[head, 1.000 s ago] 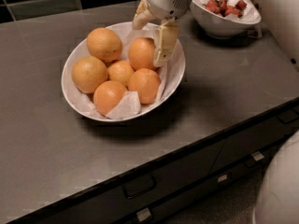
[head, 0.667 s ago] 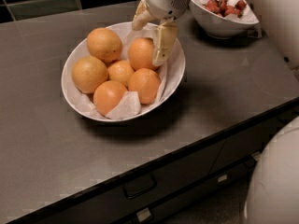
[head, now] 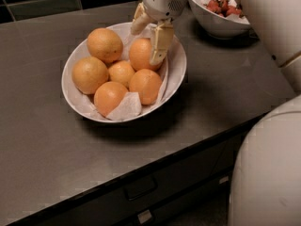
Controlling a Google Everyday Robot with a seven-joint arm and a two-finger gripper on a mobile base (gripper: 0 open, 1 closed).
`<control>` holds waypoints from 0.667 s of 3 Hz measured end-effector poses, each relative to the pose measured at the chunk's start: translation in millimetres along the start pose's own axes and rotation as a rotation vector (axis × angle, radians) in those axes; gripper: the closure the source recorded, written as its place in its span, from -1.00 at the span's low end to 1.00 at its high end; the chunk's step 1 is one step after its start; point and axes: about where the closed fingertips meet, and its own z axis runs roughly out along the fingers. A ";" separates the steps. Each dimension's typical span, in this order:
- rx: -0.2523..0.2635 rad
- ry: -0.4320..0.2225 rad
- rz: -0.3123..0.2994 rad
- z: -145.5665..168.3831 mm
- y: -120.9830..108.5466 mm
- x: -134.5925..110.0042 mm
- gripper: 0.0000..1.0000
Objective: Pick orange from white bowl
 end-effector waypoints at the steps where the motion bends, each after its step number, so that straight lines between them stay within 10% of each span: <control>1: -0.013 -0.008 0.001 6.7 -0.9 2.3 -0.34; 2: -0.024 -0.012 0.007 11.5 1.5 5.1 -0.30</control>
Offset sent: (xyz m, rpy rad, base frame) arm -0.0220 -0.0211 -0.0202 -0.0617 0.1220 0.0241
